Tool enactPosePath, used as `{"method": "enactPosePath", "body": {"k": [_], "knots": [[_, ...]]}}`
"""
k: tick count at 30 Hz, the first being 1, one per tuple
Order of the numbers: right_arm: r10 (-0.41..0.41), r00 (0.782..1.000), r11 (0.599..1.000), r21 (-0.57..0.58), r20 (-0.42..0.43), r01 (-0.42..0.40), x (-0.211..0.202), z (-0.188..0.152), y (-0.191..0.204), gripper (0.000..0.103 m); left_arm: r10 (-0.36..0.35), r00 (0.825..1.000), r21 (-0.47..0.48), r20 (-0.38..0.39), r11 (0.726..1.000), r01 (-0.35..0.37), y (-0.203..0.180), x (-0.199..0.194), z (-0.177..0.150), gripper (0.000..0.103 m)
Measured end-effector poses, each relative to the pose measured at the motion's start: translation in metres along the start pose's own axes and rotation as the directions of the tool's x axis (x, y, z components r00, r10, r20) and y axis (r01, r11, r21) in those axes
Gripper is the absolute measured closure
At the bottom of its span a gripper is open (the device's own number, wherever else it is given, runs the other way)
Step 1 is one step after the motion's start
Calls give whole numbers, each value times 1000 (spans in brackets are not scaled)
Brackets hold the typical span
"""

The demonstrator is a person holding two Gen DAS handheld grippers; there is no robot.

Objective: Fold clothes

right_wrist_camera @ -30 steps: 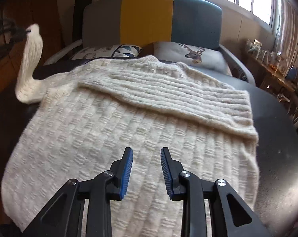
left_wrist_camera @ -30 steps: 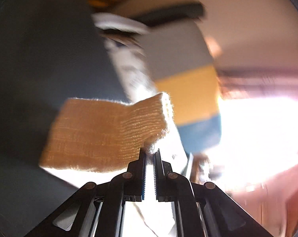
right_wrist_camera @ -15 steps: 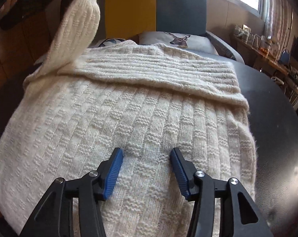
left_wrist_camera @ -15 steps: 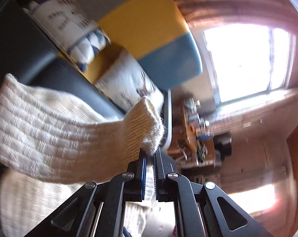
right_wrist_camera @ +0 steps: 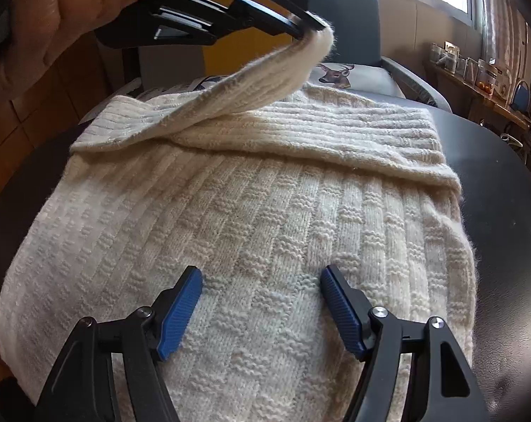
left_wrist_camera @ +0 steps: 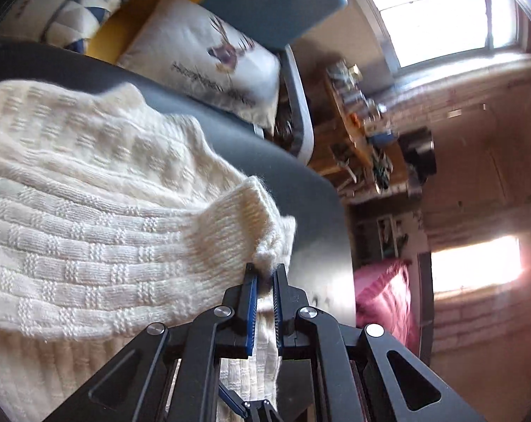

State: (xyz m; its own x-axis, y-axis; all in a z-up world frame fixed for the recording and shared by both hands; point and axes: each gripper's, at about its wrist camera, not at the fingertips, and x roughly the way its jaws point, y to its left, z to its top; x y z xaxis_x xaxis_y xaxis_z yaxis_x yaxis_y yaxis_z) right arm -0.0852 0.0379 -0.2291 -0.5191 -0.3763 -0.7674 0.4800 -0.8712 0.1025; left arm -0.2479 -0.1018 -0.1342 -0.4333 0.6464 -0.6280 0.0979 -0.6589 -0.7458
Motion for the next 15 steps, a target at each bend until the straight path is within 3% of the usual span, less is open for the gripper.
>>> {"method": "enactPosePath", "body": {"k": [5, 8, 10, 13, 15], "knots": [[30, 1000, 999, 22, 9, -30, -2, -1, -5, 31, 19, 997, 101, -75, 995, -12, -20, 26, -3, 96], [49, 999, 998, 37, 16, -49, -4, -1, -7, 31, 57, 987, 116, -150, 992, -39, -20, 46, -2, 86], [72, 997, 996, 55, 20, -73, -6, -2, -10, 31, 63, 985, 116, -162, 992, -45, -17, 54, -1, 85], [161, 986, 978, 132, 30, -164, -13, 0, -25, 31, 45, 983, 102, -178, 994, -27, -12, 59, 1, 82], [248, 968, 937, 243, 42, -250, -18, 4, -46, 31, 12, 987, 75, -162, 997, 0, -8, 49, 0, 80]]}}
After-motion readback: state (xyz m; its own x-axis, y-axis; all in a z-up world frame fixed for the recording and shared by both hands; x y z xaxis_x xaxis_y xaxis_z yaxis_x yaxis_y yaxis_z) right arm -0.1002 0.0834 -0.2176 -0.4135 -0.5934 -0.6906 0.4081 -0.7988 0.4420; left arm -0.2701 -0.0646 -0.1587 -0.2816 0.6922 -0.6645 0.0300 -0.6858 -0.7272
